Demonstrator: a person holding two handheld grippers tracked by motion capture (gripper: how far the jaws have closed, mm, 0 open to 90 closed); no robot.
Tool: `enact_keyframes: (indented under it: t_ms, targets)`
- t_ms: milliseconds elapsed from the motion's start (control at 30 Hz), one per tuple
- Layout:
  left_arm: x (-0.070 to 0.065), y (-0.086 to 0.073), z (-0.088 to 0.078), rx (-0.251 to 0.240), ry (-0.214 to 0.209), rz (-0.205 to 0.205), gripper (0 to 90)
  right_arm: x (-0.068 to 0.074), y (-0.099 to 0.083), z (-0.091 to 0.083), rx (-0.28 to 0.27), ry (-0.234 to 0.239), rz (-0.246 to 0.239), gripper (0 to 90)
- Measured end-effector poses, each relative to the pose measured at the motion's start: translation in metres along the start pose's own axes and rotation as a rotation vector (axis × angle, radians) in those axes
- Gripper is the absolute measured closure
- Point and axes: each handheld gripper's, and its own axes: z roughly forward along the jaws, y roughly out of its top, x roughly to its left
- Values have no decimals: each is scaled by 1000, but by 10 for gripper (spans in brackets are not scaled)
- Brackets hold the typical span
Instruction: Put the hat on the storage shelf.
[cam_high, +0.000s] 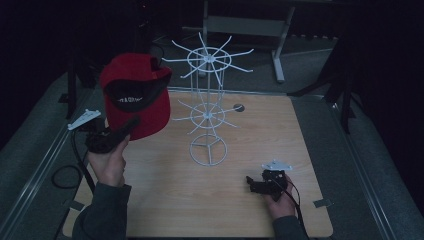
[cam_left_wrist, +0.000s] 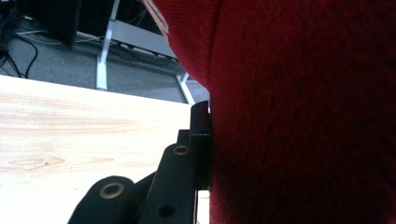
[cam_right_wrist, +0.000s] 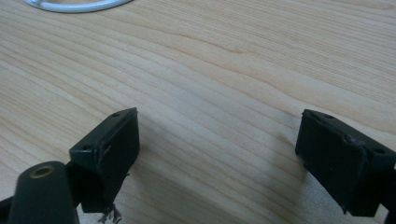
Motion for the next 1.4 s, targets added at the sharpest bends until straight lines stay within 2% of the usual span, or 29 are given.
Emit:
enact_keyframes:
  t_ms: [733, 1400]
  targets:
    - [-7, 7, 0, -17, -22, 21, 830, 0, 0, 0, 0, 0, 0, 134]
    - [-13, 15, 1, -38, -45, 20, 831, 0, 0, 0, 0, 0, 0, 134]
